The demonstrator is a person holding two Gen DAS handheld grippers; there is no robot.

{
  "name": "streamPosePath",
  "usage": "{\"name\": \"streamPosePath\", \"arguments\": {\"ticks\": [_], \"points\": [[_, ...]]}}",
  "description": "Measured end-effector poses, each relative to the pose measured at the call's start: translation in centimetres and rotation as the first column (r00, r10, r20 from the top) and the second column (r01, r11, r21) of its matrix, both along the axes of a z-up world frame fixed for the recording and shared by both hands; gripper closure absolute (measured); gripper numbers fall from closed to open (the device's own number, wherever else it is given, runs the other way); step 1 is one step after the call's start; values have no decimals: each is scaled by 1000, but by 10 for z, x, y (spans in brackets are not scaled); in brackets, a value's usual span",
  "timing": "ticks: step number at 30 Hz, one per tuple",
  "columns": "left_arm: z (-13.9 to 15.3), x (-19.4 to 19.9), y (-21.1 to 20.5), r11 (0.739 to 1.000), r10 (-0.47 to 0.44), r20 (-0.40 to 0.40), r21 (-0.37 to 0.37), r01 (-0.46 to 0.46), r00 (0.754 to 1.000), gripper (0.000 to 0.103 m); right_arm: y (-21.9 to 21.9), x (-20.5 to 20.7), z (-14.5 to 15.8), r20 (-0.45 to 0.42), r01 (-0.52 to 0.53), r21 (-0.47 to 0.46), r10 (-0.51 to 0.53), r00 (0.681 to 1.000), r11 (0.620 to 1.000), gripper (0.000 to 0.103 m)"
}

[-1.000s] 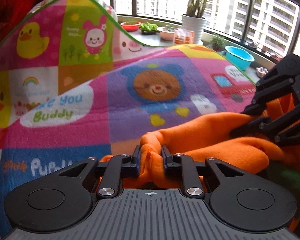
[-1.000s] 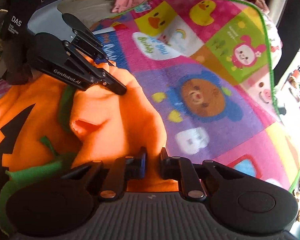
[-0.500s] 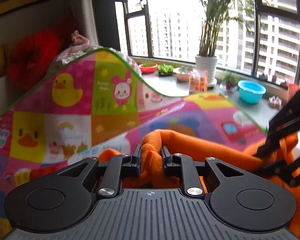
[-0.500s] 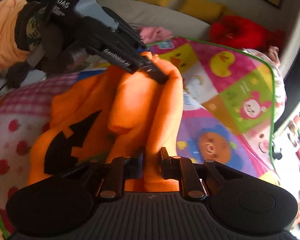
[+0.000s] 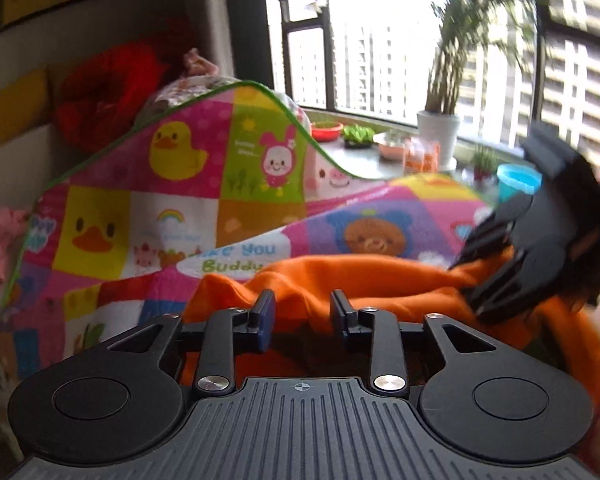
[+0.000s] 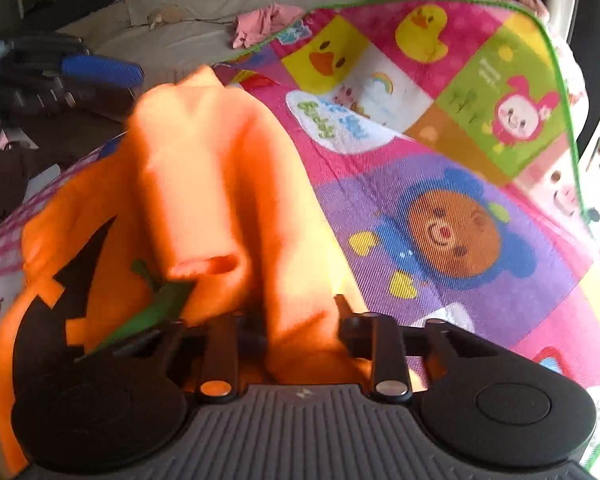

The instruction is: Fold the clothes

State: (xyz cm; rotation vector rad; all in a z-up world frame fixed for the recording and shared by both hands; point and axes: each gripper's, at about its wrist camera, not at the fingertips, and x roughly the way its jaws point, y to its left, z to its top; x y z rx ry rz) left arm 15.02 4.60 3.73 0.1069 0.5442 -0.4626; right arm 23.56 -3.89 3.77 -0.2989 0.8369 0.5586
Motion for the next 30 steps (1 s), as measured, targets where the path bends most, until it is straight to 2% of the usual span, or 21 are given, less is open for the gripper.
{"name": "streamPosePath", "arguments": {"ticks": [1,2,5,7,11,14,16,18,21,23,26,30], "points": [[6,-4,6,998,1,-20,-66,-2,1000,38,1,-4,4,27,-7,-4,7,1000,1000,84],[7,-6,9,991,-26,-51,-135,19,998,30,1,-9,7,53,-13,-8,14,998,1000,86],[-3,-6,7,945,-137,-175,-320,76,975,29,3,-22,18,133,-34,-20,36,990,999,87],[-23,1,-1,927,-176,-262,-368,71,949,30,7,-37,30,176,-64,-18,66,982,998,87],[-58,6,-8,969,-103,-338,-246,18,935,38,11,-58,43,171,-114,6,112,979,993,87],[-73,6,6,982,-31,-377,-184,-42,926,39,14,-66,44,160,-126,17,122,980,992,87],[-80,4,19,984,21,-392,-154,-88,920,39,23,-78,44,173,-148,-11,148,974,989,87],[-79,2,32,978,59,-404,-161,-134,913,39,40,-102,41,209,-206,-81,219,953,975,87],[-68,-8,44,976,90,-393,-147,-160,915,38,62,-133,25,208,-295,-170,327,922,940,86],[-60,-19,50,979,114,-374,-118,-169,920,29,75,-149,10,194,-331,-219,374,907,918,84],[-45,-34,60,976,148,-354,-98,-194,923,23,87,-170,-12,227,-339,-320,419,879,885,77],[-28,-48,67,967,192,-339,-95,-236,921,19,94,-185,-20,239,-345,-357,442,865,868,67]]}}
